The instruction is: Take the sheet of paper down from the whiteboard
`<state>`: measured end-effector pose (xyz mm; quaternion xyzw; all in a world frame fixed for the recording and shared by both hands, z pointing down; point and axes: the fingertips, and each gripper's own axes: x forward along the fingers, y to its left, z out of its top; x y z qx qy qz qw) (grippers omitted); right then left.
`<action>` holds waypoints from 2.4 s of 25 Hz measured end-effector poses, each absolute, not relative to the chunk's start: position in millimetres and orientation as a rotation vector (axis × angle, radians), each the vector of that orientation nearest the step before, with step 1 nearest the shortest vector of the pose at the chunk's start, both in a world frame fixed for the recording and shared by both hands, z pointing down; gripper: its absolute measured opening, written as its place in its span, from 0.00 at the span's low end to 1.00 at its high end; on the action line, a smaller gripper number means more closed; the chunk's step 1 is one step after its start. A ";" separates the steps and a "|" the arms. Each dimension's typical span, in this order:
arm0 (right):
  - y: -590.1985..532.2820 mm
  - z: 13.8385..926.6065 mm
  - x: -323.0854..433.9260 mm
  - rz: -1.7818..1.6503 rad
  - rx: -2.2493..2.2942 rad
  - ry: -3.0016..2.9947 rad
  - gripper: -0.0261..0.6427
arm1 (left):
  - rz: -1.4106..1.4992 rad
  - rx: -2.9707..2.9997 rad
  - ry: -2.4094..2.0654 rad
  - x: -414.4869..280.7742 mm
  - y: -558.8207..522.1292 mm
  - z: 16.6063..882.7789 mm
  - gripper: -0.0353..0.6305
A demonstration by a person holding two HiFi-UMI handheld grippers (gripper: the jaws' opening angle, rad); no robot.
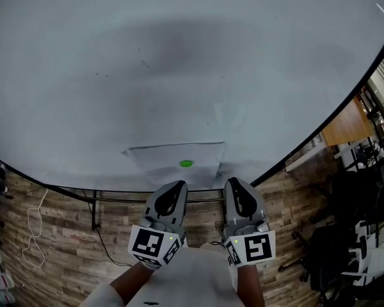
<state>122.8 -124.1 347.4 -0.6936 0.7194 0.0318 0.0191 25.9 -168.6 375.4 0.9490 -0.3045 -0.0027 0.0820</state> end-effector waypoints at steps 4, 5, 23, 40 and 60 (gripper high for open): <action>-137.2 343.6 123.6 0.091 -2.113 2.289 0.13 | -0.009 2.830 -0.930 29.1 -173.2 372.6 0.06; -140.7 343.1 123.6 0.085 -2.101 2.304 0.15 | -0.008 2.827 -0.936 30.2 -174.3 372.1 0.06; -179.0 344.9 122.2 0.052 -1.967 2.482 0.17 | 0.000 2.765 -1.051 28.4 -187.4 375.5 0.06; -181.0 343.6 116.2 0.041 -1.940 2.532 0.06 | -0.012 2.755 -1.074 34.7 -179.0 372.9 0.06; -177.5 339.8 114.5 0.036 -1.825 2.593 0.06 | -0.005 2.654 -1.322 42.7 -194.3 374.4 0.21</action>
